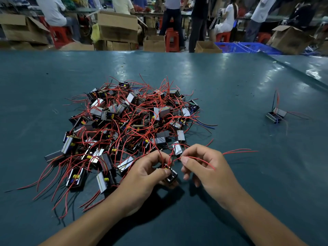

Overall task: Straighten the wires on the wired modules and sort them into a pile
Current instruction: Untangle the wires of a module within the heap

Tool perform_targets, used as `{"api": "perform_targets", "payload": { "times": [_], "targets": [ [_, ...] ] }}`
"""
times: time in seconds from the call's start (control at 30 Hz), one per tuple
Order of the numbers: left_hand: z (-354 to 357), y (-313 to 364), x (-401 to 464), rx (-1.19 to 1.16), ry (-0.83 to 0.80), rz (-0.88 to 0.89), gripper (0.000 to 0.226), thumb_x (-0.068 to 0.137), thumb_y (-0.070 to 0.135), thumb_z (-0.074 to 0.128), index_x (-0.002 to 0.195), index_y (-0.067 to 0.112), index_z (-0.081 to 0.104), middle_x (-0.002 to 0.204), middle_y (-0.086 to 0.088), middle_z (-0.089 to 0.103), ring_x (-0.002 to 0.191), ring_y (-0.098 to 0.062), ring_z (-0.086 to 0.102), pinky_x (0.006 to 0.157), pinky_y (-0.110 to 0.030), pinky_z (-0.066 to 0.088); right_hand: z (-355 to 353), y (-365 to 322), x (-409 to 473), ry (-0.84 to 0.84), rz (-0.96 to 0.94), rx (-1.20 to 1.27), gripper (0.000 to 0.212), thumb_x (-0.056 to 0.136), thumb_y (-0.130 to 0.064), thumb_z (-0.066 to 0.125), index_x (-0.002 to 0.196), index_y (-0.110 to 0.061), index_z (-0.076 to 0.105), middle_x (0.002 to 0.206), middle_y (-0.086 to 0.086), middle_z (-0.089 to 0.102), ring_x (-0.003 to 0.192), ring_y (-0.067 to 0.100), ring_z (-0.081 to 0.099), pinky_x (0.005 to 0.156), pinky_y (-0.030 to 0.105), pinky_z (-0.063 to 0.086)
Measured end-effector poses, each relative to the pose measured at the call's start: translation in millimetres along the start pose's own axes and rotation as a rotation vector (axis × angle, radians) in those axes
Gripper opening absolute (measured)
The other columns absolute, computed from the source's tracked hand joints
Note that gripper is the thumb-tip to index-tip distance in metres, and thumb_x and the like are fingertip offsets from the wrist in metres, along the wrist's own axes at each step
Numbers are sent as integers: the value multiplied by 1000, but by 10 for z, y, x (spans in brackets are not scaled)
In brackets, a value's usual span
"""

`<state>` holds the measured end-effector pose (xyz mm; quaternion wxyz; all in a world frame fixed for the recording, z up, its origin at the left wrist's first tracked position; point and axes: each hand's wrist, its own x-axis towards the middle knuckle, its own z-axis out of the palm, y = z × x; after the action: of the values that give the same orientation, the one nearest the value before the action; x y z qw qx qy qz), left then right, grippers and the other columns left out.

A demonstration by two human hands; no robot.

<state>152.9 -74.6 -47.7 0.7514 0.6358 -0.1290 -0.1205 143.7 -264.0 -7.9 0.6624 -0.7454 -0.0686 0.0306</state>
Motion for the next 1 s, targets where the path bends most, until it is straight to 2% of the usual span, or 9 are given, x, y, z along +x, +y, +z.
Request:
{"api": "perform_targets", "payload": {
  "times": [0.17,0.23,0.33,0.43,0.5,0.6,0.73,0.87,1.0],
  "targets": [
    [9,-21,-8,26,40,4,3,86,17,65,87,14,64,77,-5,63,71,-17,62,67,-25,51,50,-1,1,23,140,192,32,96,-16,60,66,-16,70,58,9,60,45,19,56,38,21,36],
    [5,-33,-18,54,47,15,12,85,22,69,87,13,62,76,-8,63,72,-21,60,69,-31,49,56,-2,-4,-17,145,279,31,98,-16,57,72,-14,73,63,12,62,49,19,58,40,22,39],
    [5,-19,-24,76,59,20,17,88,24,70,89,11,59,79,-16,66,74,-28,62,72,-43,53,59,-10,-10,-104,84,266,15,91,-15,61,88,-13,76,80,15,69,64,19,63,48,26,46],
    [19,0,-35,86,74,23,14,91,23,68,89,12,59,85,-25,69,75,-33,66,74,-50,57,52,29,-13,-151,54,221,22,83,-10,58,98,-8,73,91,15,71,75,19,63,54,30,50],
    [29,14,-41,127,114,42,17,89,27,69,88,13,58,85,-28,68,72,-39,68,73,-58,56,61,53,-26,-199,28,176,22,81,-8,64,103,-8,69,93,10,71,78,13,62,59,26,51],
    [50,26,-53,275,150,90,23,83,38,71,85,19,58,82,-25,66,75,-47,65,73,-64,54,107,76,-38,-156,-11,67,13,80,-16,76,88,-12,67,79,0,67,71,8,60,63,19,48],
    [61,4,-60,245,199,88,28,83,47,65,86,20,58,81,-25,61,76,-48,62,75,-66,53,107,107,-6,1,-7,1,17,86,-13,76,75,-13,63,58,-5,57,52,8,49,48,19,40],
    [45,-21,-42,183,220,82,19,91,40,59,86,22,58,75,-1,54,72,-25,52,68,-52,50,85,88,12,0,56,103,12,87,-8,72,78,-9,65,57,2,59,50,14,57,43,22,43],
    [47,-15,-61,196,227,110,22,89,43,58,90,22,60,80,0,56,74,-16,52,72,-50,47,61,81,9,-30,53,165,7,87,-4,70,82,-5,66,62,5,64,57,19,65,47,25,49]
  ]
}}
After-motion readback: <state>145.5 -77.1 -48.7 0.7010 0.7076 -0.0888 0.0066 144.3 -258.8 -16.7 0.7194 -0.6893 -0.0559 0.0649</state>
